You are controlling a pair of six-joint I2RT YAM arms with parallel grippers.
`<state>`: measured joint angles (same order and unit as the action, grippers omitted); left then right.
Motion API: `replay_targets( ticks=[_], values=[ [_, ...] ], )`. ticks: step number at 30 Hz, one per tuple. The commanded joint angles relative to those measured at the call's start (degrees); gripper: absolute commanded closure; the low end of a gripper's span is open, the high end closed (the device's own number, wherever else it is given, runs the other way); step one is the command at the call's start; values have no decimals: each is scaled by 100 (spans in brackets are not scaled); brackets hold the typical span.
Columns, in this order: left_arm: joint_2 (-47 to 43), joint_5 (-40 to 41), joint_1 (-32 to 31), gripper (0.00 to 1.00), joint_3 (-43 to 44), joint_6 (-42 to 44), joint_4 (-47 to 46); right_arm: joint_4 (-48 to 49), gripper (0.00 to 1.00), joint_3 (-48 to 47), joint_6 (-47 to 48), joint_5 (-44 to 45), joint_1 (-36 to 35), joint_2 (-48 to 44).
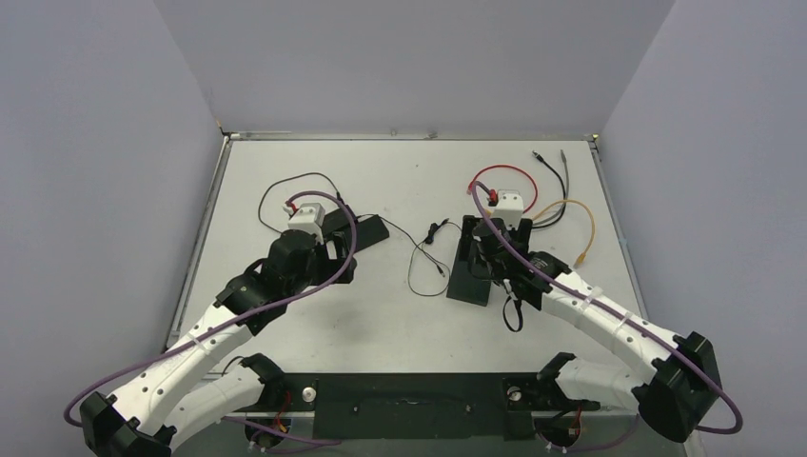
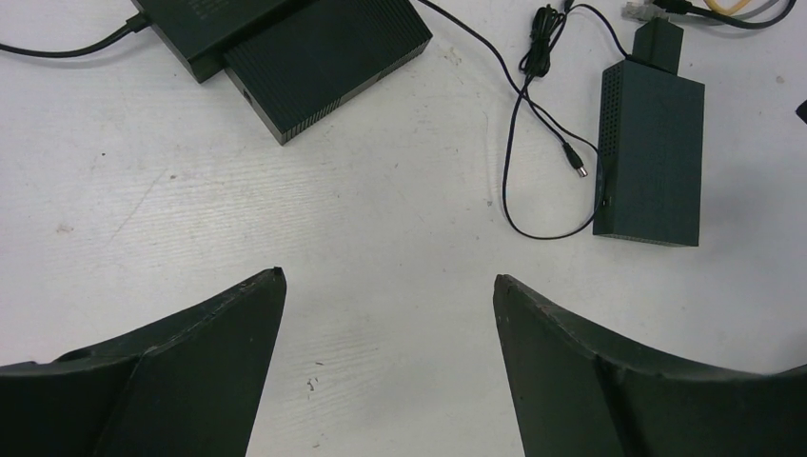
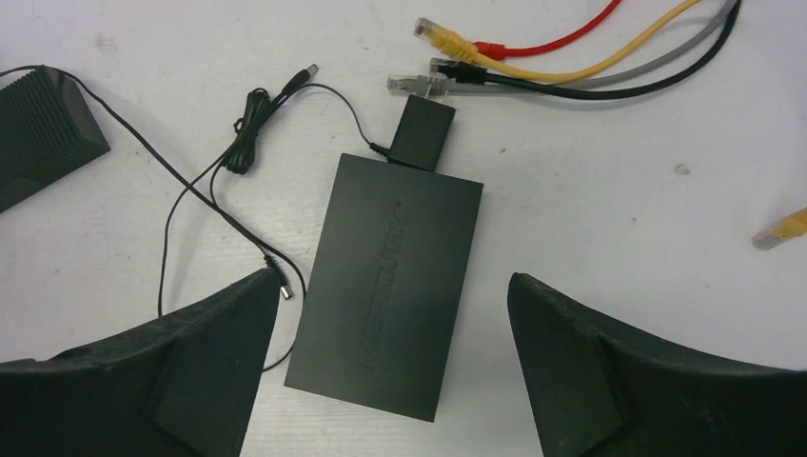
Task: Insert the plug into the switch port
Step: Pick up the power from the center of the board.
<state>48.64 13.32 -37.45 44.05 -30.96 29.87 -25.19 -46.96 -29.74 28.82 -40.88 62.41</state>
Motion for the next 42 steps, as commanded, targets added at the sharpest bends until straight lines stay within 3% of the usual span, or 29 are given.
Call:
replay_targets(
  ticks=[1,17,35,42],
  values=[
    [-74,21,8,22,-92,-65,-298,607,15,-366,-530,-520,69,456],
    [-287,-192,101,21,-364,-113,-374,1441,23,-1384,-1648,-752,120,2773],
    [-349,-357,148,21,-482,-139,-354,1806,40,-2021,-2258,-939,220,4403],
    [-382,-365,180,21,-527,-138,-328,1820,55,-2213,-2282,-976,229,4770]
  ],
)
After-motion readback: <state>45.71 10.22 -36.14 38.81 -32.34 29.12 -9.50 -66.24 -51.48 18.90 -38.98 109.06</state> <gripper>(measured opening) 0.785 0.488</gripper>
